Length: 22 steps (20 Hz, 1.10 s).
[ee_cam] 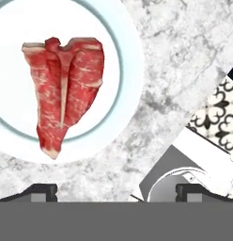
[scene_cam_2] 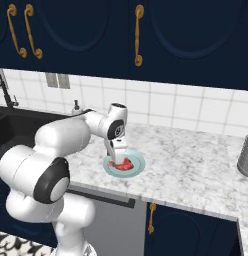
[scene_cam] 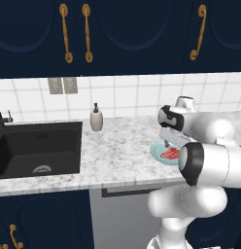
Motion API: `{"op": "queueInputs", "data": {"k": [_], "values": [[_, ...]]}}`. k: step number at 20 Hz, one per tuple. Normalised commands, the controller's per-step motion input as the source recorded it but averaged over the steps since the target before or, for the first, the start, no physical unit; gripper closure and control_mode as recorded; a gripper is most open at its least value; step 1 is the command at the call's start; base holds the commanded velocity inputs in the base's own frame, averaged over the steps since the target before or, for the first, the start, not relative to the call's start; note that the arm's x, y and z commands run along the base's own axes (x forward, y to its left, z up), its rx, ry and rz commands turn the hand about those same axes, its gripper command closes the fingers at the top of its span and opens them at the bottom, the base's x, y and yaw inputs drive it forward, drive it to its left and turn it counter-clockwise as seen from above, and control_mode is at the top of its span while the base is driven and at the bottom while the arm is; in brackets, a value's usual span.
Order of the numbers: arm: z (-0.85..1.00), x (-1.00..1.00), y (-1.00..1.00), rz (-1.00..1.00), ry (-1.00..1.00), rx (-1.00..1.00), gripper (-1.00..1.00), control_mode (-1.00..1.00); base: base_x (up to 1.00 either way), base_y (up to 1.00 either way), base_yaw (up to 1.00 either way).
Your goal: Pick up the knife from the drawer and place it on the cutting board. Then place the meat from the plate to the cutting board.
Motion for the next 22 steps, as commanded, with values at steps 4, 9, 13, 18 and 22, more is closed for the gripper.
{"op": "queueInputs", "data": {"k": [4, 9, 13, 18, 22], "values": [[-0.34, 0.25, 0.01, 0.00, 0.00, 0.00, -1.00, -1.00, 0.00, 0.00, 0.00], [-0.27, 0.15, 0.03, -0.01, 0.00, -0.01, -1.00, -1.00, 0.00, 0.00, 0.00], [-0.13, 0.22, 0.07, -0.03, 0.00, 0.00, -1.00, -1.00, 0.00, 0.00, 0.00], [-0.14, 0.19, 0.07, -0.04, 0.00, 0.00, -1.00, -1.00, 0.00, 0.00, 0.00], [-0.27, 0.13, 0.00, -0.05, 0.00, 0.00, -1.00, -1.00, 0.00, 0.00, 0.00]]}}
